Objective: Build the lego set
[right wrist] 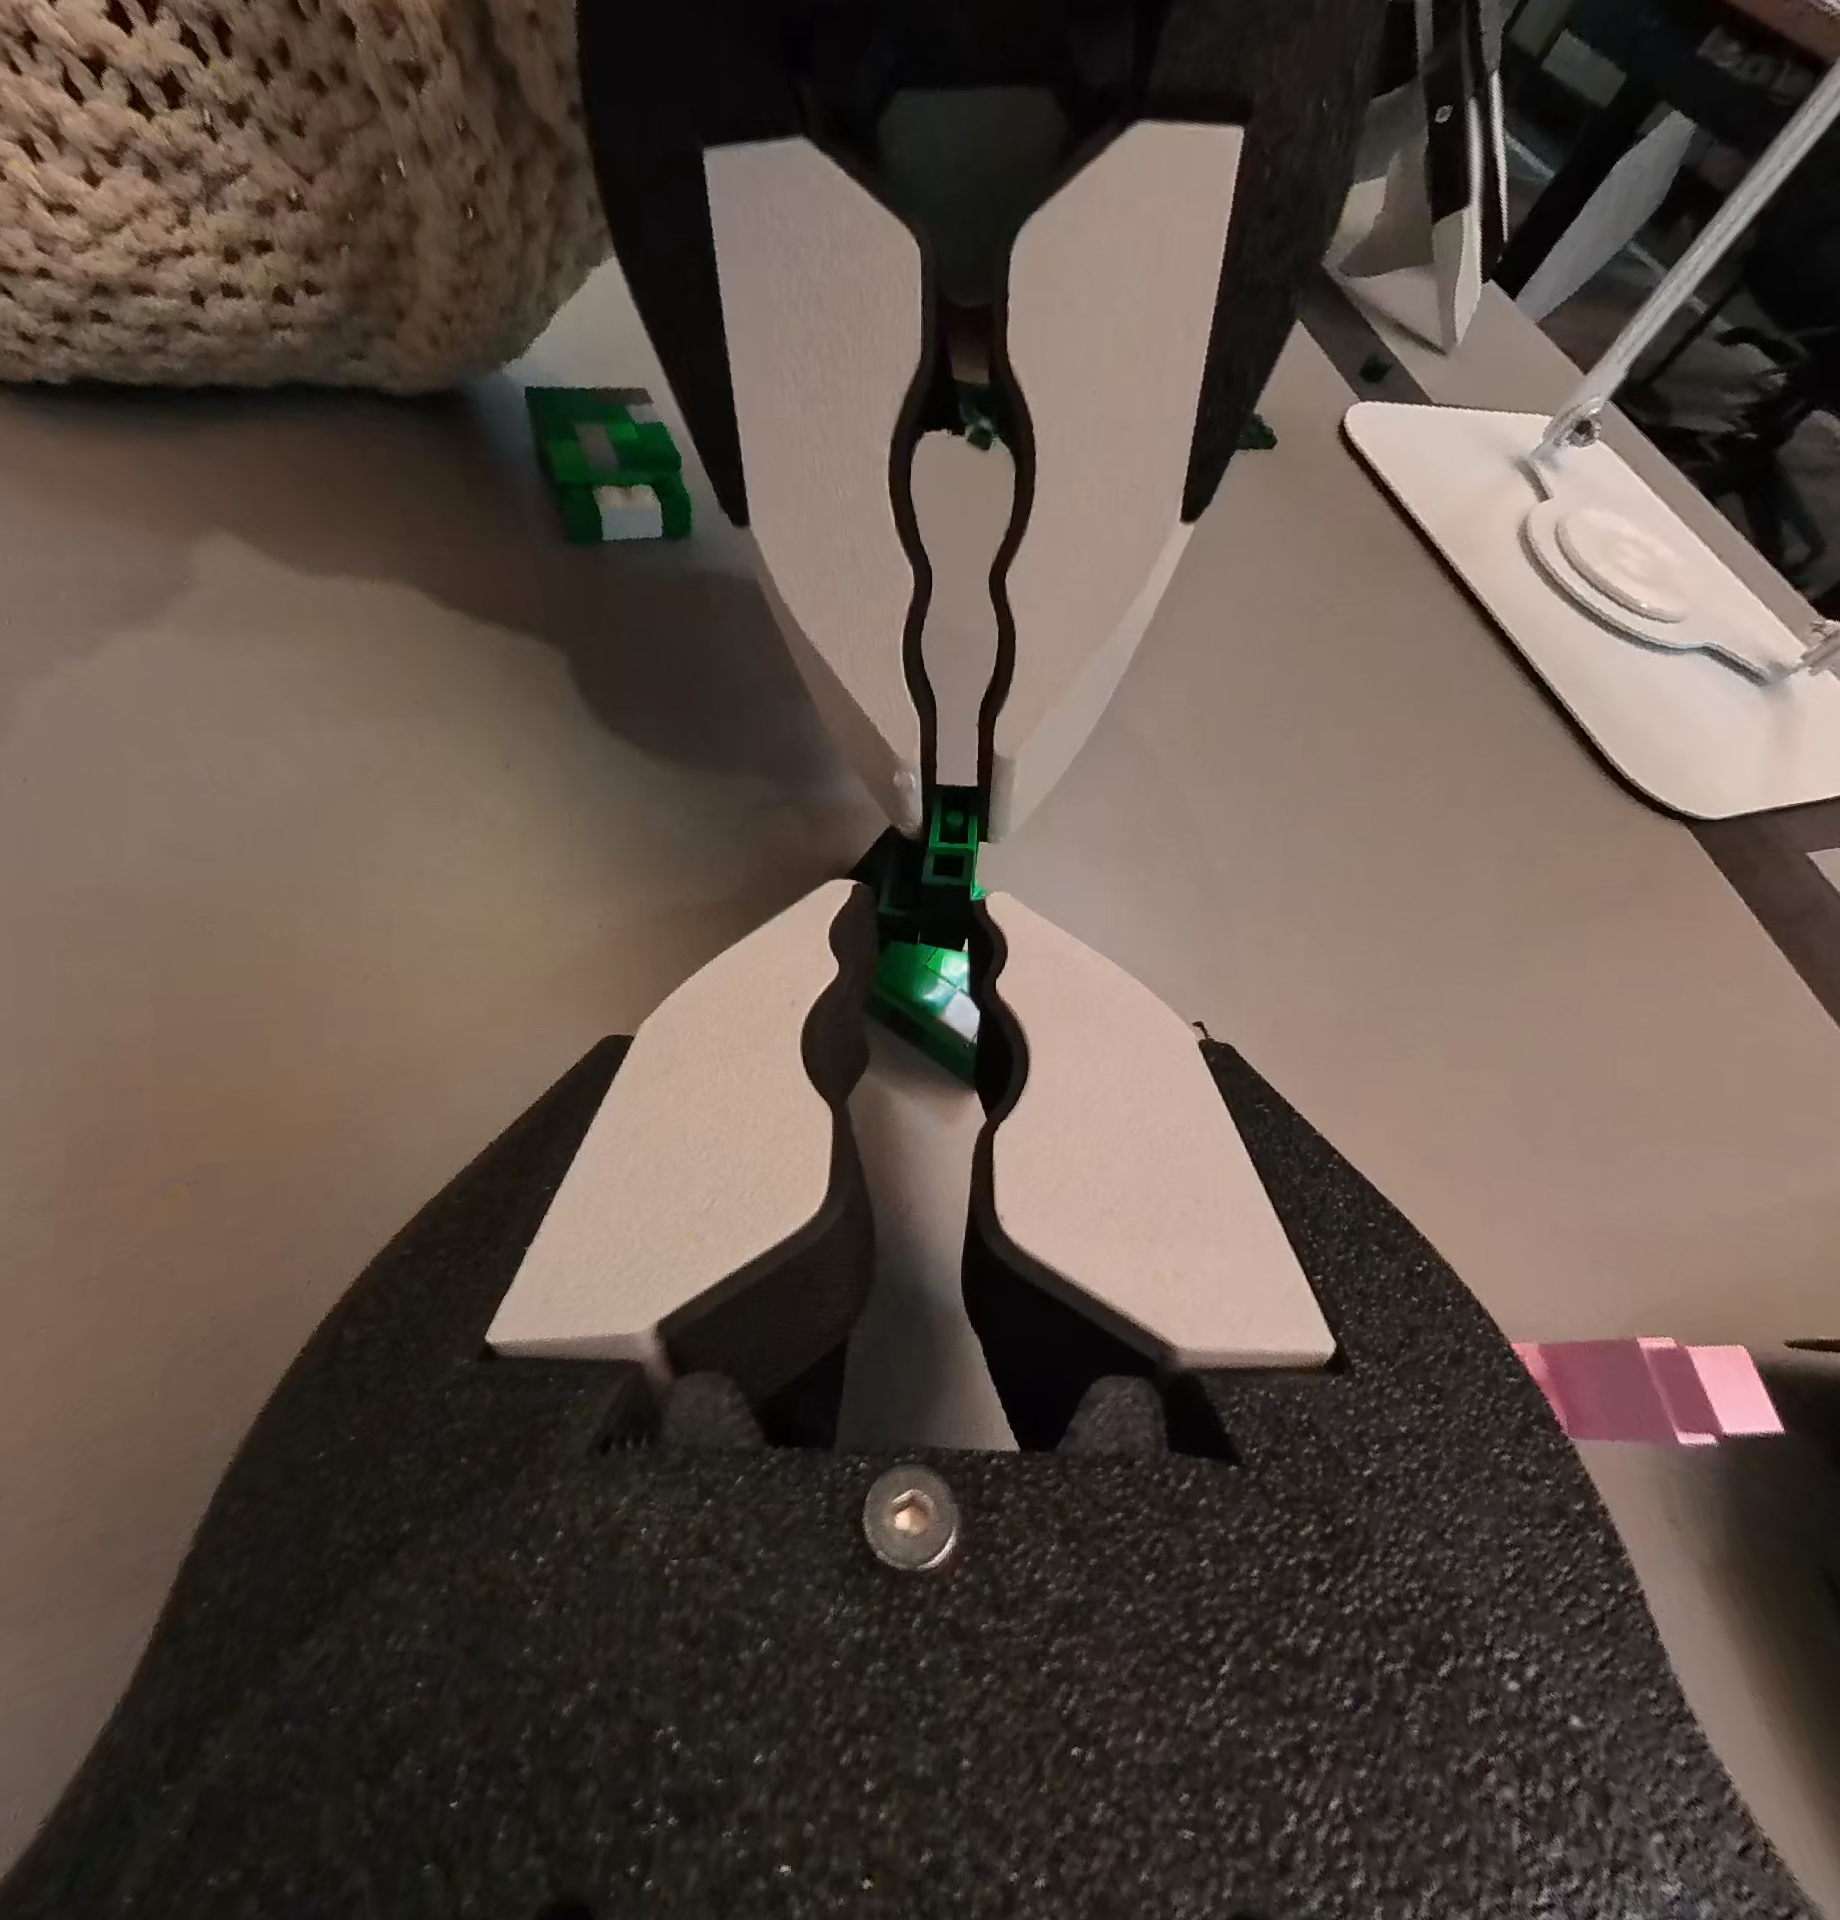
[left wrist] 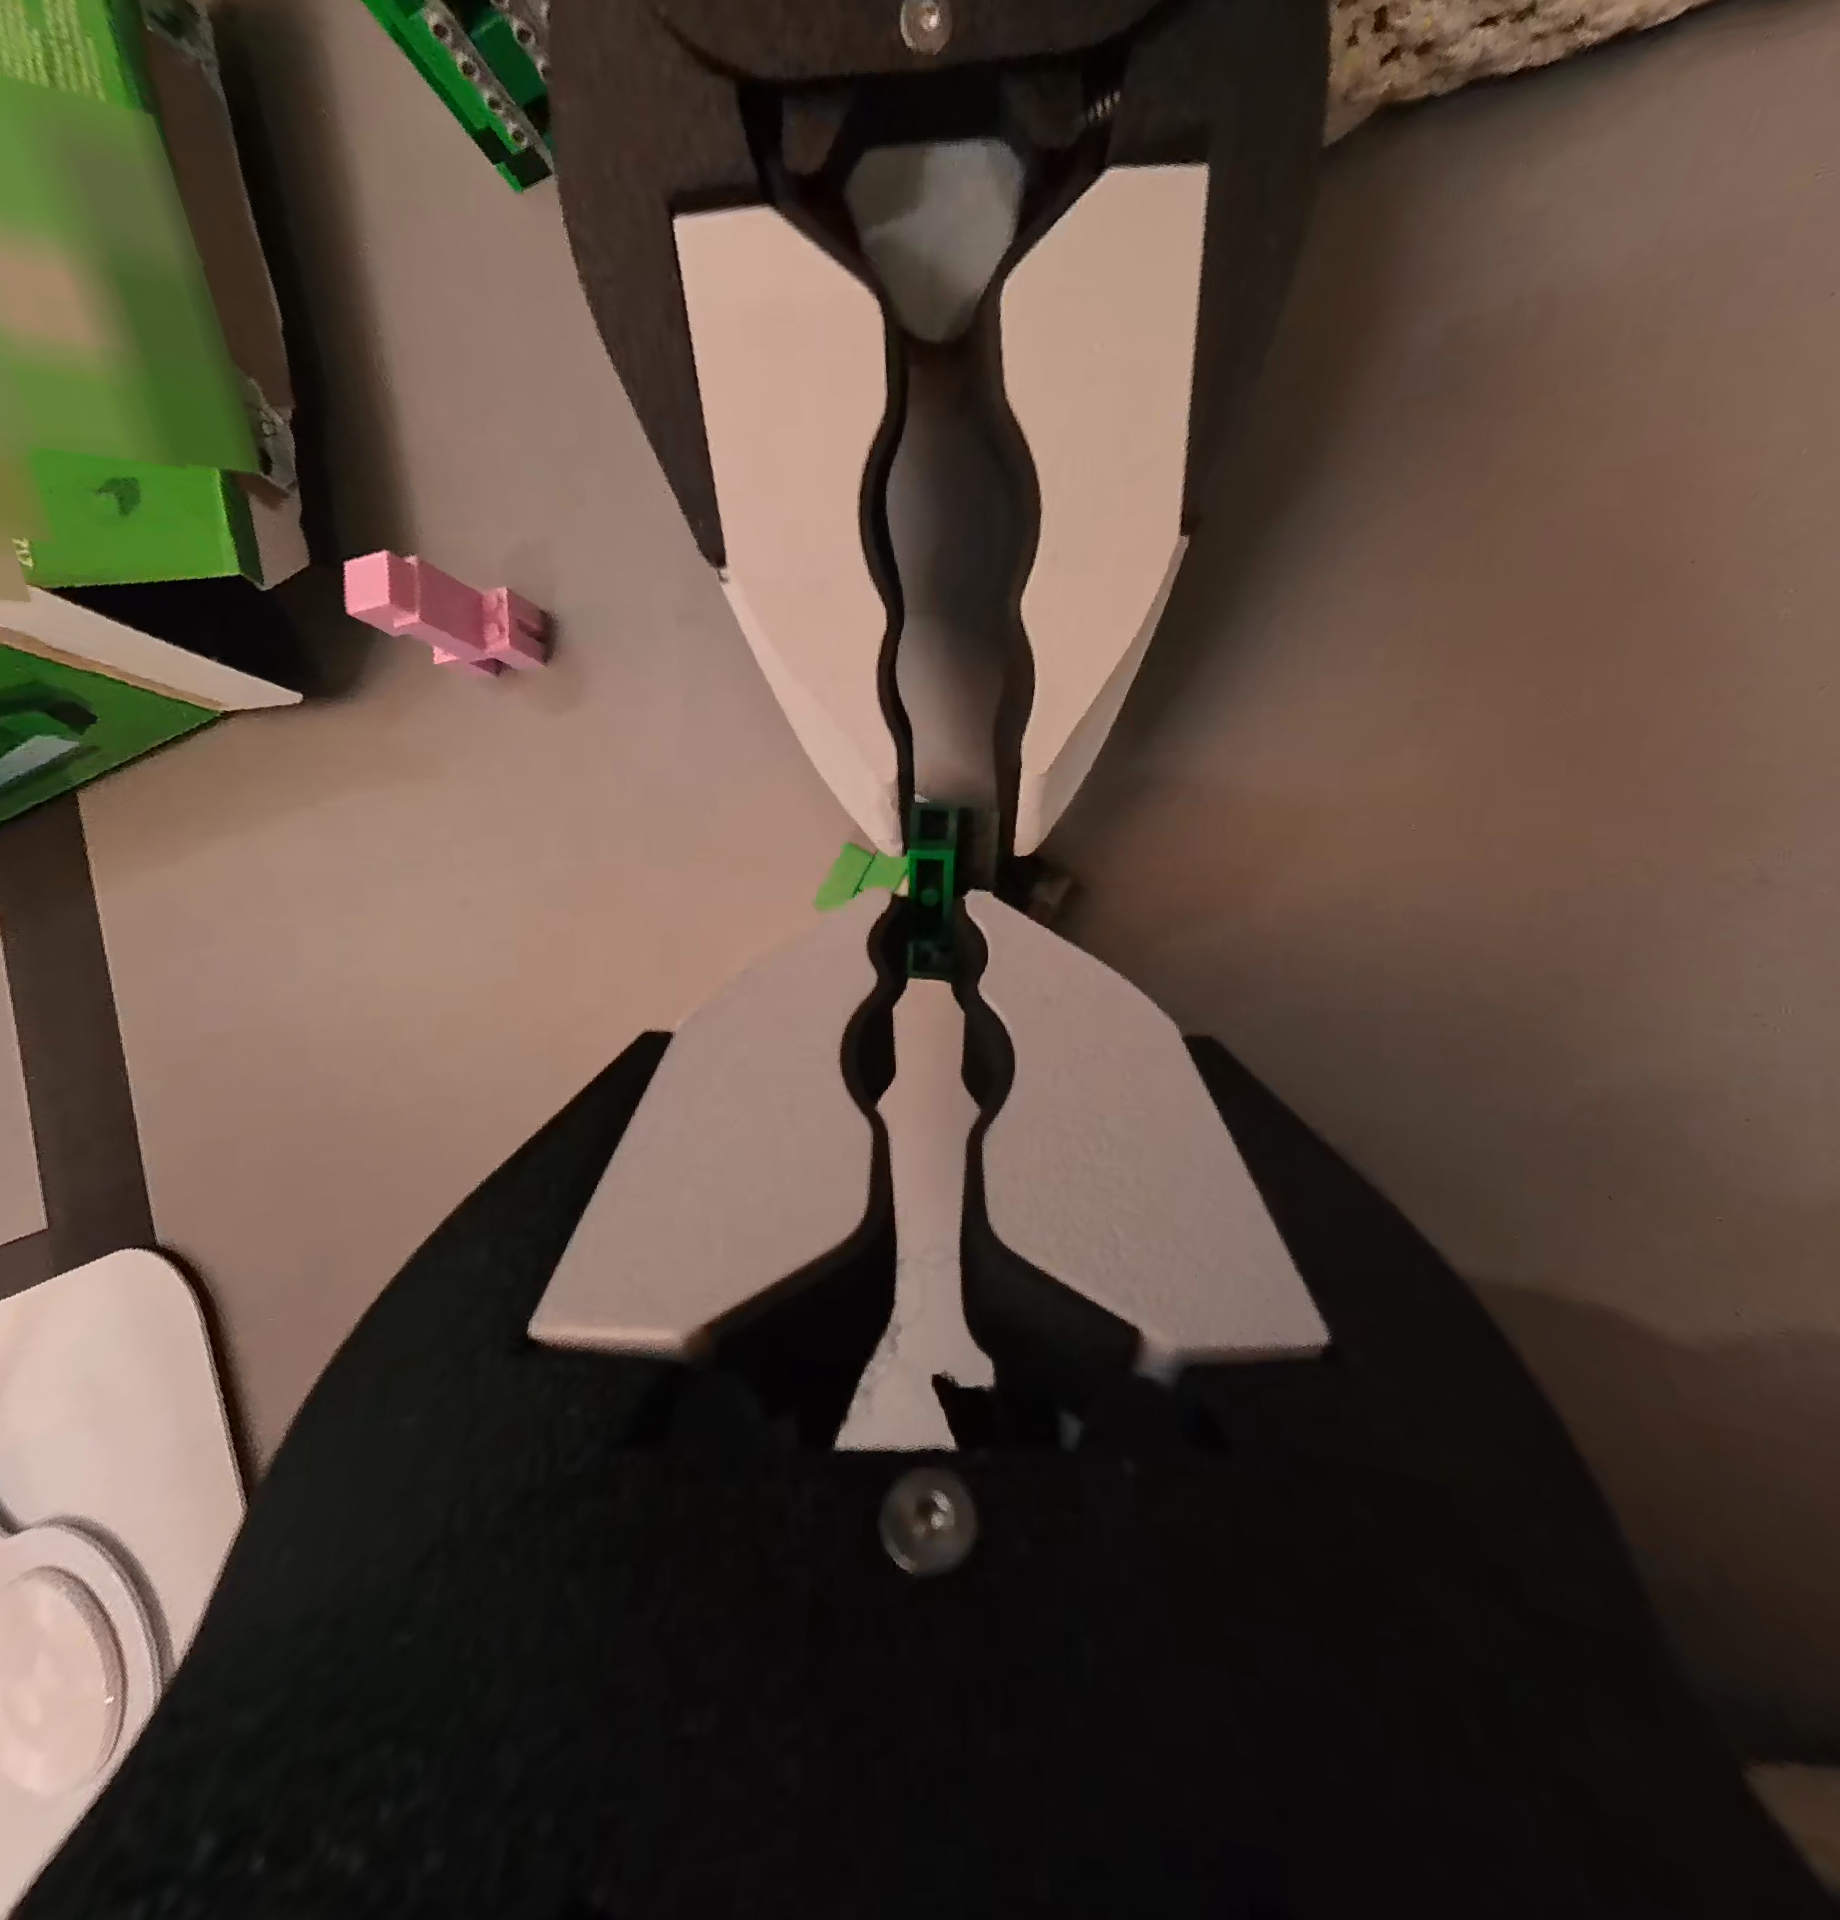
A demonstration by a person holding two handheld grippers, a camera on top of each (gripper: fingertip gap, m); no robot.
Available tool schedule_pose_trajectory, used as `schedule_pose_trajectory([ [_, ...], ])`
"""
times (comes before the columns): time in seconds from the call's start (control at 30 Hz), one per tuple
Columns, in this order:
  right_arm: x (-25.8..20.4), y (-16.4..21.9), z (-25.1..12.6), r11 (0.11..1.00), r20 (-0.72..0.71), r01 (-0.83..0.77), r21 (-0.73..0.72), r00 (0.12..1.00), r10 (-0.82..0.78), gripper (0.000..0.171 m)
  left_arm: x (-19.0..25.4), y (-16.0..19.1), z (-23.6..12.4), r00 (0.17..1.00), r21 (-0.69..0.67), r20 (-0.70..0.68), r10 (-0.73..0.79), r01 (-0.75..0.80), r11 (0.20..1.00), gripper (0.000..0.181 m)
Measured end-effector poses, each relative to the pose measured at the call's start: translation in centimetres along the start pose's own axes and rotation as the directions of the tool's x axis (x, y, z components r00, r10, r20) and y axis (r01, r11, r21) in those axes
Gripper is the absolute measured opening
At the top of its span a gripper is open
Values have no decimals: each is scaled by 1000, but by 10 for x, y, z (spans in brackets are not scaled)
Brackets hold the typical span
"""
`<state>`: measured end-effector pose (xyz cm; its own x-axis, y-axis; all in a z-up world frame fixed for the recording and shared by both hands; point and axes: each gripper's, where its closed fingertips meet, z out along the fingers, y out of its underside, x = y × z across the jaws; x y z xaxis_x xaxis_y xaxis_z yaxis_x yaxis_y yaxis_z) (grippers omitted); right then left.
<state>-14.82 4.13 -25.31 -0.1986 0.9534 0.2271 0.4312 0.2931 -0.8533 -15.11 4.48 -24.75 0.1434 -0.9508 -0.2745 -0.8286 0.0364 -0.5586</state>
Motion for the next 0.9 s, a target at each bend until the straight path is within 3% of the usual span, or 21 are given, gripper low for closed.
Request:
schedule_pose_trajectory([
  [0.9, 4, -4, -3, 997, 30, -74, 37, 997, 73, 16, -3, -5, -4, 995, 72, 9, -103, 102, 992, 8],
])
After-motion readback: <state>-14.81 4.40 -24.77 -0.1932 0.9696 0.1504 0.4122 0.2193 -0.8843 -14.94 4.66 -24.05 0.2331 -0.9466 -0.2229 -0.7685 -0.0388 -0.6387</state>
